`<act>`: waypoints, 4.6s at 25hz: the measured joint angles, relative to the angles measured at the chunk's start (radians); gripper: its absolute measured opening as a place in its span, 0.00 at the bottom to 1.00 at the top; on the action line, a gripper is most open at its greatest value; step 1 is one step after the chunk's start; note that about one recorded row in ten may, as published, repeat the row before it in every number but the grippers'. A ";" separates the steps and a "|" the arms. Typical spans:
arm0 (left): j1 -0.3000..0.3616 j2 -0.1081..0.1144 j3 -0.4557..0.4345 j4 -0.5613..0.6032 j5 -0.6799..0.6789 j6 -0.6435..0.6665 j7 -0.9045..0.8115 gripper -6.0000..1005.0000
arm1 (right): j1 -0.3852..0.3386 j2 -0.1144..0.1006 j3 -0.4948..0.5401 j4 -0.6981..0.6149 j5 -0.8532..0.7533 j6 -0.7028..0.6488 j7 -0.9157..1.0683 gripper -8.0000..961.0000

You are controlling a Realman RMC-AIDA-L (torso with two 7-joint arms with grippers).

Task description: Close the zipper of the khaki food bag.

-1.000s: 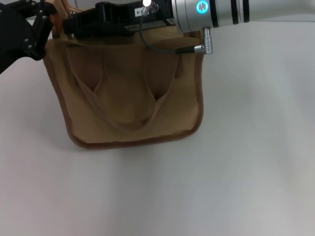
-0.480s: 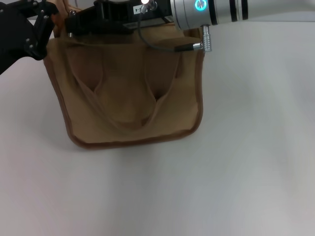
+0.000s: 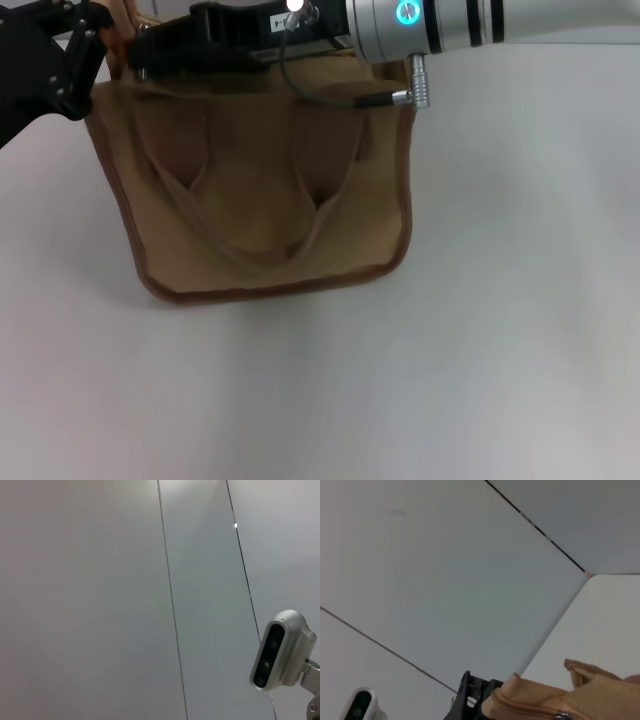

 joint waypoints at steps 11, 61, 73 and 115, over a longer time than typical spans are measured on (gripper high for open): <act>-0.002 0.000 -0.005 -0.011 -0.001 -0.023 0.001 0.11 | -0.005 0.001 -0.003 -0.019 0.002 0.005 0.006 0.38; 0.004 0.003 -0.005 -0.026 -0.043 -0.013 -0.007 0.13 | -0.033 0.001 -0.079 -0.089 -0.006 0.049 -0.045 0.05; 0.017 0.003 -0.023 -0.026 -0.053 -0.051 -0.006 0.14 | -0.087 0.001 -0.089 -0.148 -0.002 0.039 -0.077 0.02; 0.049 0.003 -0.023 -0.051 -0.088 -0.145 -0.006 0.15 | -0.507 -0.007 0.004 -0.370 0.071 -0.072 -0.205 0.02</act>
